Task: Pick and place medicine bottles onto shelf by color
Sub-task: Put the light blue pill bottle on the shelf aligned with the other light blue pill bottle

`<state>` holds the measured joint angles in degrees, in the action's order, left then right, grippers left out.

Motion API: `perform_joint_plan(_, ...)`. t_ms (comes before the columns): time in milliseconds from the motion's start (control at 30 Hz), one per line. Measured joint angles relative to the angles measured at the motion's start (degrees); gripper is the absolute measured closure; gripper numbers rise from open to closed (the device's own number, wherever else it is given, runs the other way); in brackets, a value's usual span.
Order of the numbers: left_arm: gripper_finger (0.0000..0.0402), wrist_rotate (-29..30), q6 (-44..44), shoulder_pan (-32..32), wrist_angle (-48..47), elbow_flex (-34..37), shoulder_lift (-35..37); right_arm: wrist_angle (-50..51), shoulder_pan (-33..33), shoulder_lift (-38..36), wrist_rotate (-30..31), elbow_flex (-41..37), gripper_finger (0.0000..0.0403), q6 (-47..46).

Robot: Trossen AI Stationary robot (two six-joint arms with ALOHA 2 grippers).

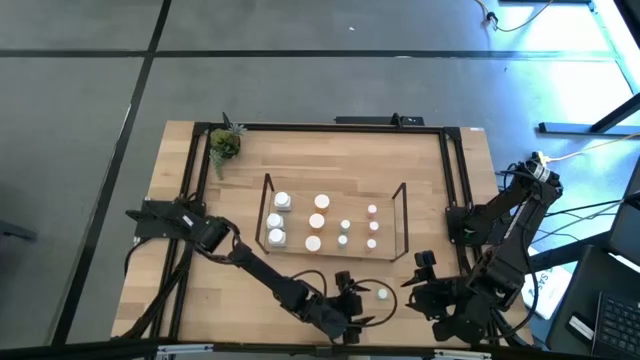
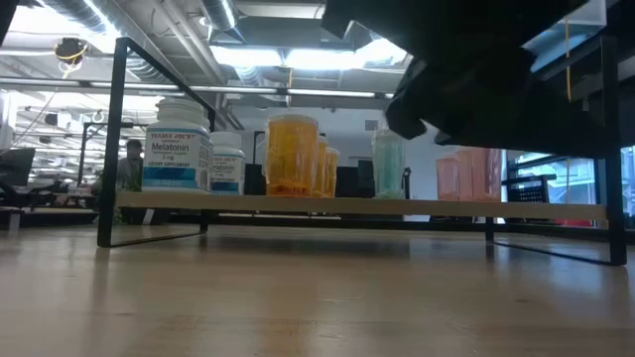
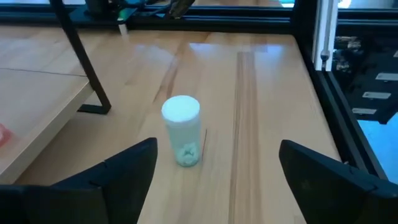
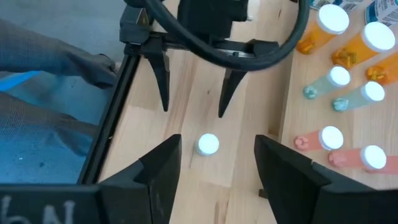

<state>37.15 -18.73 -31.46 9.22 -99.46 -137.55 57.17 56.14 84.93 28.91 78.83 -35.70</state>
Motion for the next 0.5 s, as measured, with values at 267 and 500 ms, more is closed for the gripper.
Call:
perform_joint_plan(267, 0.0072, 0.2, 1.3, 0.8, 0.9, 0.0, -0.1, 0.0, 0.0, 0.0, 0.0, 0.0, 0.0199, -0.2)
perform_joint_plan(500, 0.0069, -0.3, 1.4, 2.2, 3.3, -0.2, -0.5, 0.1, 0.0, 0.0, 0.0, 0.0, 0.0199, -0.1)
